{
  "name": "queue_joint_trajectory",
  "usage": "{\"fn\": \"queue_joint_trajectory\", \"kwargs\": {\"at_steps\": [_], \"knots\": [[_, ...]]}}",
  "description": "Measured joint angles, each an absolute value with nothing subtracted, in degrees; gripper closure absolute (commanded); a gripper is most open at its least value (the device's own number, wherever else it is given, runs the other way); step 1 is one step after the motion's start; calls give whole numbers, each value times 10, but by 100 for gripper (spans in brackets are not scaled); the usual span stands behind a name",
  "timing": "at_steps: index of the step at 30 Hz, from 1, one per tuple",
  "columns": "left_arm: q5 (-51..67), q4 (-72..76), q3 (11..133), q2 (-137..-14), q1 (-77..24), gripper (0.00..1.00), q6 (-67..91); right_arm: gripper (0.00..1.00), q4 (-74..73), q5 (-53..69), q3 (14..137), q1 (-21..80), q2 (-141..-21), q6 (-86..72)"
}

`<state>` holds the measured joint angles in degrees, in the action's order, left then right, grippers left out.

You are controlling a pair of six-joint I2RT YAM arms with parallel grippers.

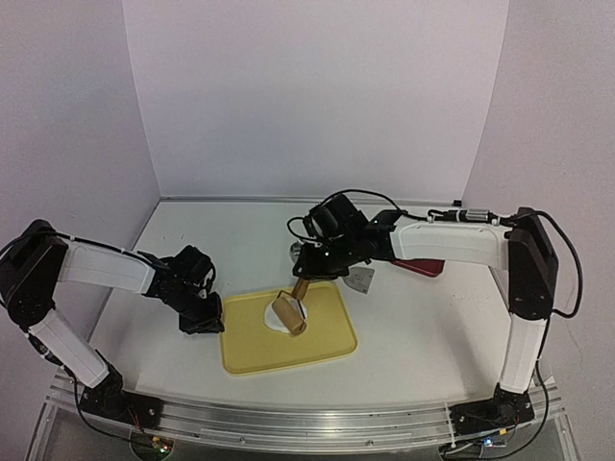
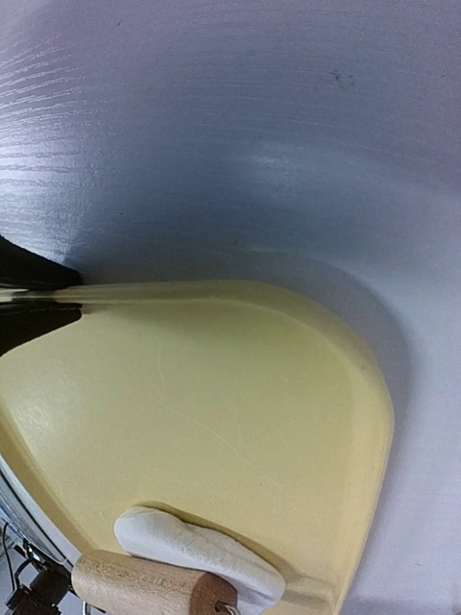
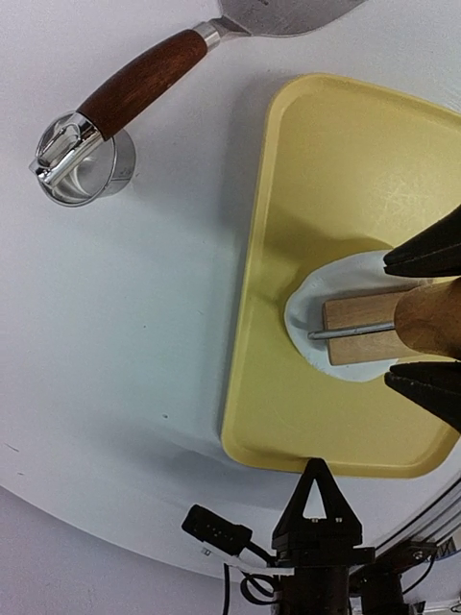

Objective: Roll out the dumpling wrappers from the dough

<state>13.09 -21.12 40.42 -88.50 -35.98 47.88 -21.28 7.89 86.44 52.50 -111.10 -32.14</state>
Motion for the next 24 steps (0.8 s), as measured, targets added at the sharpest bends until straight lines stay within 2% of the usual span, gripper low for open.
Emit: {"fn": "queue_joint_trajectory", "kwargs": {"at_steps": [6,13,19,24], "knots": [[135,-218,402,-880,-370,100,446,100,-302,67,854,552,-1052,-325],[128,-232,402,-871,-370,100,415,100,-369,61,854,559,-924,-346],[128,-229,404,-861,-378,100,384,100,-342,53,788,540,-834,-361],[129,-229,411,-863,-400,100,369,100,-221,95,655,509,-823,-390]]}}
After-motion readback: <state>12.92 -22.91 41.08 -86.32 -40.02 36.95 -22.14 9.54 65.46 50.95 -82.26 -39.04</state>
